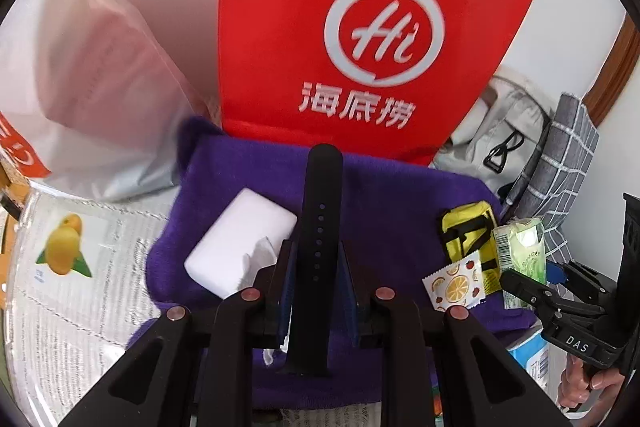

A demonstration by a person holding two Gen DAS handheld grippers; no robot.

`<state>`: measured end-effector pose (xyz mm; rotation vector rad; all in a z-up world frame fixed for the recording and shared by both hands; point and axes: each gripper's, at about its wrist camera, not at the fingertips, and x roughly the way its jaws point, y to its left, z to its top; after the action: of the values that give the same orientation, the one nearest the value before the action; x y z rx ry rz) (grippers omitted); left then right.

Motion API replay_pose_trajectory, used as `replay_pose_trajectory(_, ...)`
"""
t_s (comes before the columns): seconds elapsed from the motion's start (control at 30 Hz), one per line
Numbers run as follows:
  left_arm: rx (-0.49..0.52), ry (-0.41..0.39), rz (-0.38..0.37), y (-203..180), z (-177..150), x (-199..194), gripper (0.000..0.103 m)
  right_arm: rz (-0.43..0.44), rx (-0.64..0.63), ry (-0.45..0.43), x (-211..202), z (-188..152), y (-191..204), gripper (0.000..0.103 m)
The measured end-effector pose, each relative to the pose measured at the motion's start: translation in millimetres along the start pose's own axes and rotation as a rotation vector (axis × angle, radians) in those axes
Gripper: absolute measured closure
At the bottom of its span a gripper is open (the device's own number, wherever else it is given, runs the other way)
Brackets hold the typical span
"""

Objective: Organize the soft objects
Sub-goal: 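Carry the strap and green tissue pack onto the purple towel with both tools, then open both tools to release the strap and tissue pack on the towel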

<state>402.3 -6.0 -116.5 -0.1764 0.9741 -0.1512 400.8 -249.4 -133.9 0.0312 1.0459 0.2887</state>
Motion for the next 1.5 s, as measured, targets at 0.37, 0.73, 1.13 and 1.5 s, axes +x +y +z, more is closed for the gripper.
replay_pose_trajectory(0.37, -0.007, 0.073, 0.000, 1, -7, 25, 0.083, -0.010, -0.012, 0.064, 25, -7, 2, 0.052)
replay_pose_trajectory(0.73, 0.023, 0.096, 0.022, -14, -14, 40, 0.082, 0.000, -0.029, 0.068, 26, -6, 5, 0.049)
replay_pose_trajectory(1.13, 0.016, 0.100, 0.011, -14, -12, 34, 0.079, 0.010, -0.044, 0.020, 11, -3, 13, 0.040)
replay_pose_trajectory(1.5, 0.020, 0.087, 0.025, -20, -12, 16, 0.071, -0.007, -0.028, -0.066, -21, 1, 15, 0.039)
